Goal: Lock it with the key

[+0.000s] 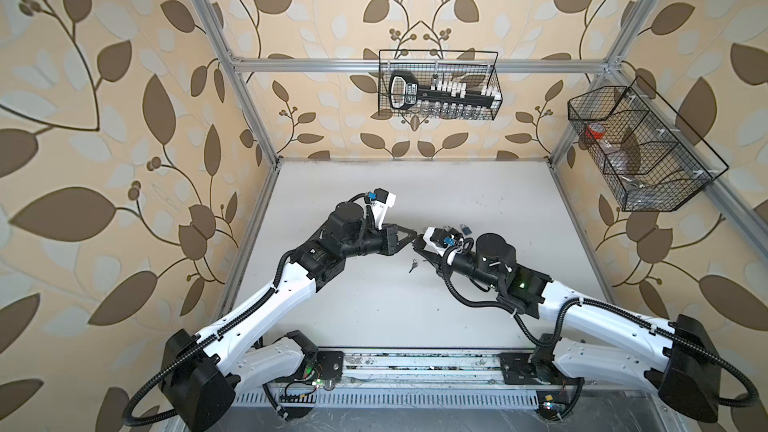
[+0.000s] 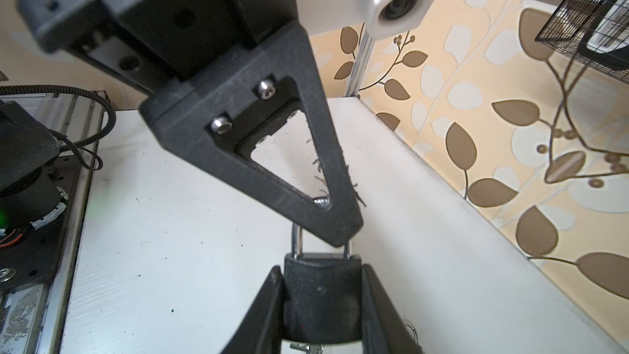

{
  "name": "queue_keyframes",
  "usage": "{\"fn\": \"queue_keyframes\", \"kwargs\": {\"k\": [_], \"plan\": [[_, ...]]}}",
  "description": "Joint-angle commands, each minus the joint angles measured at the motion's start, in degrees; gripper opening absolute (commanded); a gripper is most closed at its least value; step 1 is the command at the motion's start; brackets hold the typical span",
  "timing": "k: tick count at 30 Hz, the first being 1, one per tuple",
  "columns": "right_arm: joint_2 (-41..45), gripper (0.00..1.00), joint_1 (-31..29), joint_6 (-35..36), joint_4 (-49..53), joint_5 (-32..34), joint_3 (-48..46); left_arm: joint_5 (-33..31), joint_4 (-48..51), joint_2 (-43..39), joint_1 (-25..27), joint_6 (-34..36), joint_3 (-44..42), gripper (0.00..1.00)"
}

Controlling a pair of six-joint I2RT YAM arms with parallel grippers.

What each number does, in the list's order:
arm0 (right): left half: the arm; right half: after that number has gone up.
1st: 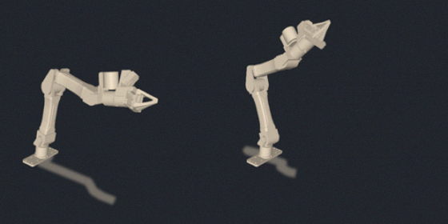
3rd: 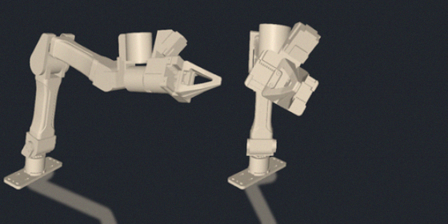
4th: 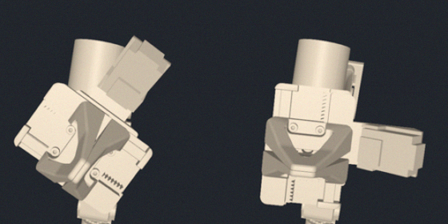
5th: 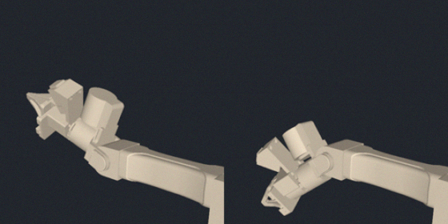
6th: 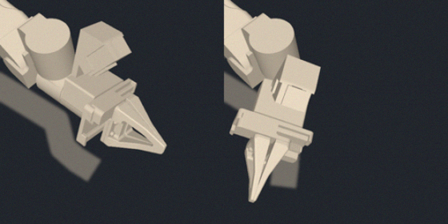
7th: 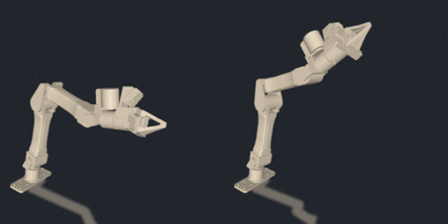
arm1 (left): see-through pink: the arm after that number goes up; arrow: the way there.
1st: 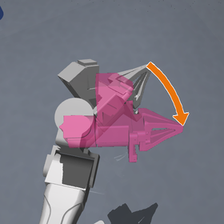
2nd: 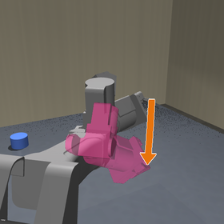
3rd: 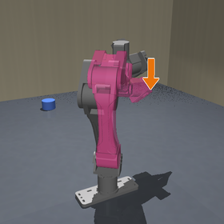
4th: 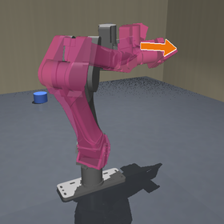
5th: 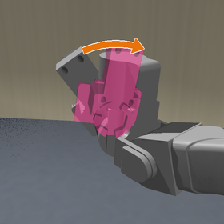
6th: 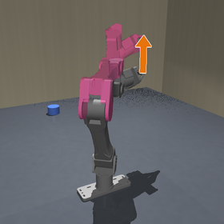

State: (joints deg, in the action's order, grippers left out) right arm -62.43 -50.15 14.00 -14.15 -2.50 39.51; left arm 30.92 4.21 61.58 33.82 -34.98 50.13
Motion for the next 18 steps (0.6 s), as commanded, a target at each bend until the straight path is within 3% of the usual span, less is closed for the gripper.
{"fn": "queue_keyframes", "kwargs": {"k": [1, 2, 4, 8, 10, 12, 14, 18], "plan": [[0.03, 0.08, -0.27, -1.32, -1.02, 1.16, 1.03, -4.31, 2.25, -1.70, 0.45, 1.94, 3.46, 0.15], [0.21, 0.00, -0.26, -1.77, -1.63, 1.90, 0.60, -7.29, 4.68, -2.01, 0.45, 2.09, 3.99, 0.26], [0.62, 0.00, -0.25, -3.23, -2.68, 3.92, -0.20, -14.21, 9.59, -2.36, 0.32, 2.20, 4.91, 0.41], [2.90, 0.00, -0.23, -5.05, -6.94, 8.18, -4.08, -22.79, 16.93, -1.71, -0.55, 3.02, 6.45, 0.58], [3.61, 0.00, 0.18, -6.64, -8.07, 9.53, -5.51, -24.08, 19.73, -0.55, -1.37, 3.69, 7.13, 0.65], [3.03, 0.00, 1.28, -7.21, -7.06, 9.11, -5.80, -23.03, 20.44, 0.73, -2.66, 3.90, 7.12, 0.85], [1.53, 0.00, 3.37, -8.16, -5.13, 6.05, -5.25, -21.79, 19.70, 1.96, -3.56, 3.75, 6.38, 0.96], [-2.30, 0.00, 10.14, -12.40, -5.15, -2.48, -5.09, -21.80, 18.76, 4.75, -4.31, 2.24, 4.91, 0.99]]}}
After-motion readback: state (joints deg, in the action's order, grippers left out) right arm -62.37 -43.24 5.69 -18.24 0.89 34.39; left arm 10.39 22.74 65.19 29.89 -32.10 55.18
